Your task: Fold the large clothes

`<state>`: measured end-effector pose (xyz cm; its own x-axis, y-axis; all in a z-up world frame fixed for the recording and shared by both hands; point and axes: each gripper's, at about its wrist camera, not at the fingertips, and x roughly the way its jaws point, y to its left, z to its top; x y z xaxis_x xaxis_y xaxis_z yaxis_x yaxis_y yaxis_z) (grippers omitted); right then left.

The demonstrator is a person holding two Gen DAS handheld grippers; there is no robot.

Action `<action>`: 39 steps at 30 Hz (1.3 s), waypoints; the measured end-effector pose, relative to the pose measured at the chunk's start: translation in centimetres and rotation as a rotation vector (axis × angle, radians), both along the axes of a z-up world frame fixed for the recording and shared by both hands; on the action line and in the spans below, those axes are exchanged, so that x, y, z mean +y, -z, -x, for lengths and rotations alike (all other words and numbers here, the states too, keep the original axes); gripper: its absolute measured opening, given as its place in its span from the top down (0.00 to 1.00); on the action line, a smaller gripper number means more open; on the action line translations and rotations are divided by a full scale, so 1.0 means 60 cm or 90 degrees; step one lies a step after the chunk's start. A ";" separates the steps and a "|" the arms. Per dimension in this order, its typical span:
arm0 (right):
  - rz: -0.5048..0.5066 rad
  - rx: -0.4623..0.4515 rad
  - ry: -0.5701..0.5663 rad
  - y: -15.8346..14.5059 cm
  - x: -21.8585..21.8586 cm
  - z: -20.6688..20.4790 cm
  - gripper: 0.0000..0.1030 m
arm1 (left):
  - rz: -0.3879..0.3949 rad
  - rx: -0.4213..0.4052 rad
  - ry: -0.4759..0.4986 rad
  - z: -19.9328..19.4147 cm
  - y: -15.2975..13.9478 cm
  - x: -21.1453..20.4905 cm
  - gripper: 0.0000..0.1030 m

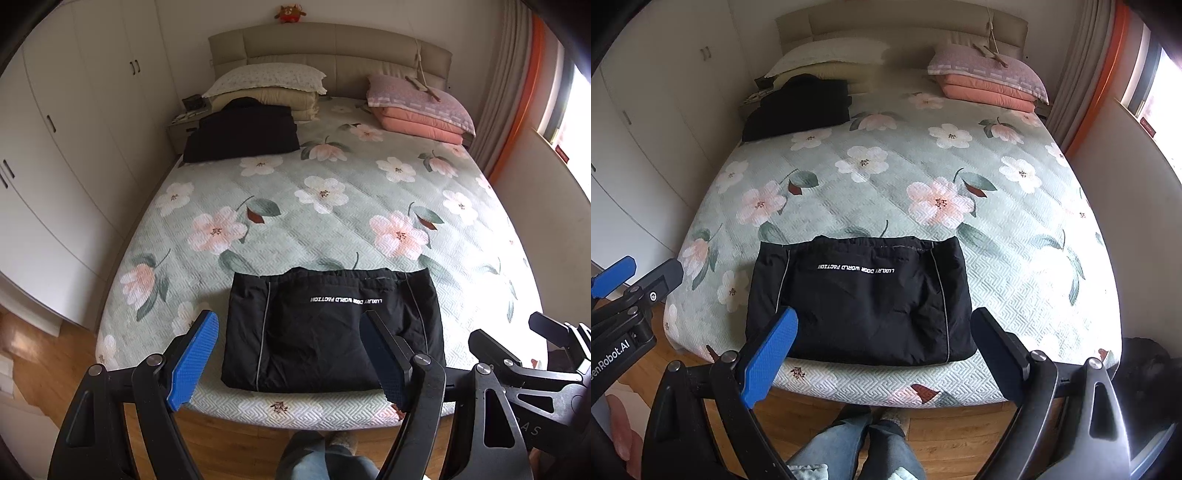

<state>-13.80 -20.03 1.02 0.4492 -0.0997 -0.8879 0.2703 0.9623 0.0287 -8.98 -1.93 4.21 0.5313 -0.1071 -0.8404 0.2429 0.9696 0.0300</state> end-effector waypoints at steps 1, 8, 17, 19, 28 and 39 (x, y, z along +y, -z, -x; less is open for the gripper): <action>-0.002 0.002 0.001 0.002 0.000 -0.003 0.07 | -0.001 0.001 -0.001 -0.004 0.001 0.001 0.22; -0.014 0.016 0.006 0.020 0.002 -0.024 0.07 | 0.002 0.016 0.006 -0.026 0.016 0.004 0.22; -0.018 0.027 0.013 0.037 0.010 -0.054 0.07 | -0.011 0.024 0.016 -0.063 0.032 0.002 0.22; -0.017 0.029 0.015 0.041 0.011 -0.061 0.07 | -0.011 0.027 0.018 -0.072 0.037 0.003 0.22; -0.016 0.048 0.025 0.057 0.011 -0.090 0.07 | 0.004 0.050 0.027 -0.108 0.056 0.000 0.22; -0.026 0.061 0.029 0.076 0.019 -0.117 0.07 | 0.003 0.052 0.037 -0.134 0.065 0.008 0.22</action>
